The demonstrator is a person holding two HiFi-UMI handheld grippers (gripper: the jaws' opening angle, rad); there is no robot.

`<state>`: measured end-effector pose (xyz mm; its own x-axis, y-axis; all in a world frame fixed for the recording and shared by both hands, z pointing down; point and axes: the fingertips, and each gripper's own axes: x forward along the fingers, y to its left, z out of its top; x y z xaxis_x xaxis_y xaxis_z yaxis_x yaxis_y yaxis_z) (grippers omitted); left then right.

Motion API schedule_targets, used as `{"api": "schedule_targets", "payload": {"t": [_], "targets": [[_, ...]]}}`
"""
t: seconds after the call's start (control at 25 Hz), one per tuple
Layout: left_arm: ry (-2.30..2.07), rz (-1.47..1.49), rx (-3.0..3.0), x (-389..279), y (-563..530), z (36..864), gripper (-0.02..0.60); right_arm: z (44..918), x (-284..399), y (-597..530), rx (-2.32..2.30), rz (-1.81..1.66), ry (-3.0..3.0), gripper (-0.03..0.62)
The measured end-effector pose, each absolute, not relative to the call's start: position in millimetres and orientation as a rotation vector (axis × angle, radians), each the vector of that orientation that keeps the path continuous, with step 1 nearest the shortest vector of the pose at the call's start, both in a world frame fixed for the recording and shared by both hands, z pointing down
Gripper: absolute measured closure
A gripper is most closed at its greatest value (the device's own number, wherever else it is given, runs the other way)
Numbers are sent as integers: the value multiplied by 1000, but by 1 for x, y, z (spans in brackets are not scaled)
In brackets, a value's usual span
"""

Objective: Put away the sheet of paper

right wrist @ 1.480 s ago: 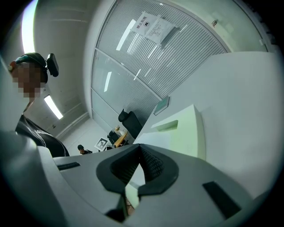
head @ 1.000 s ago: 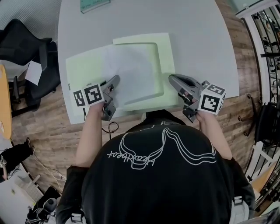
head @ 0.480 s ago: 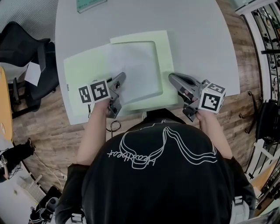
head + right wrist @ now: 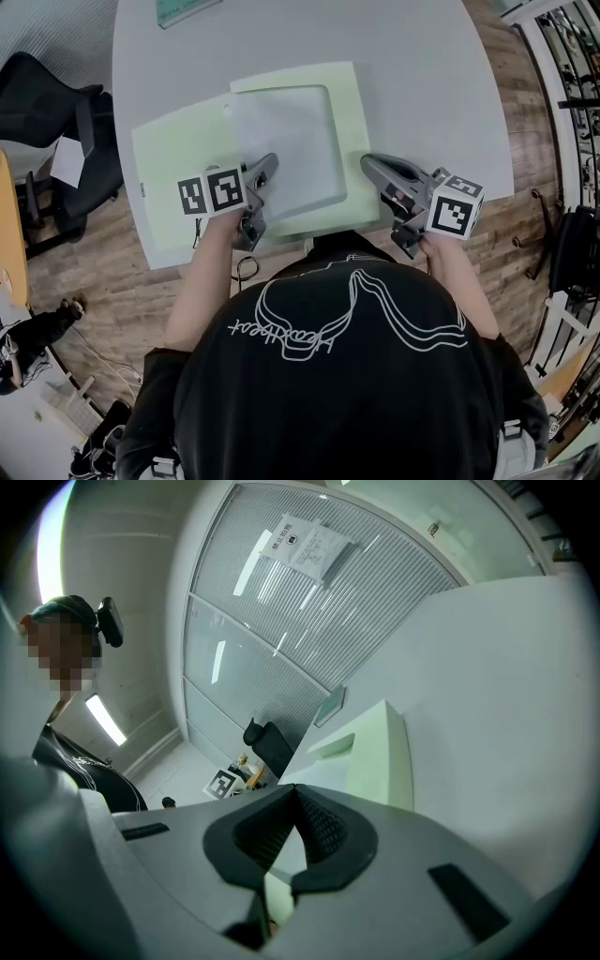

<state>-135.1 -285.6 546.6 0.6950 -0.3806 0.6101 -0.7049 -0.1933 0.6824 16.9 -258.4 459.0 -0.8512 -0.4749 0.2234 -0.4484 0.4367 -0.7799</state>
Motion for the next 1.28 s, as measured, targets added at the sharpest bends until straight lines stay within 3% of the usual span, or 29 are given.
{"api": "schedule_targets", "payload": {"t": [0.24, 0.6, 0.72, 0.96, 1.28], "targets": [[-846, 434, 1831, -125, -284, 551, 503, 460, 16, -257, -850, -1420, 2630, 586], [-1013, 546, 1889, -131, -290, 549, 300, 458, 17, -256, -848, -1420, 2619, 586], [-1052, 588, 1917, -134, -291, 548, 263, 457, 16, -256, -839, -1416, 2620, 586], [-1117, 677, 1929, -144, -291, 546, 244, 455, 18, -251, -834, -1408, 2621, 586], [-1149, 576, 1930, -151, -283, 527, 245, 449, 26, -236, -820, -1379, 2624, 585]]}}
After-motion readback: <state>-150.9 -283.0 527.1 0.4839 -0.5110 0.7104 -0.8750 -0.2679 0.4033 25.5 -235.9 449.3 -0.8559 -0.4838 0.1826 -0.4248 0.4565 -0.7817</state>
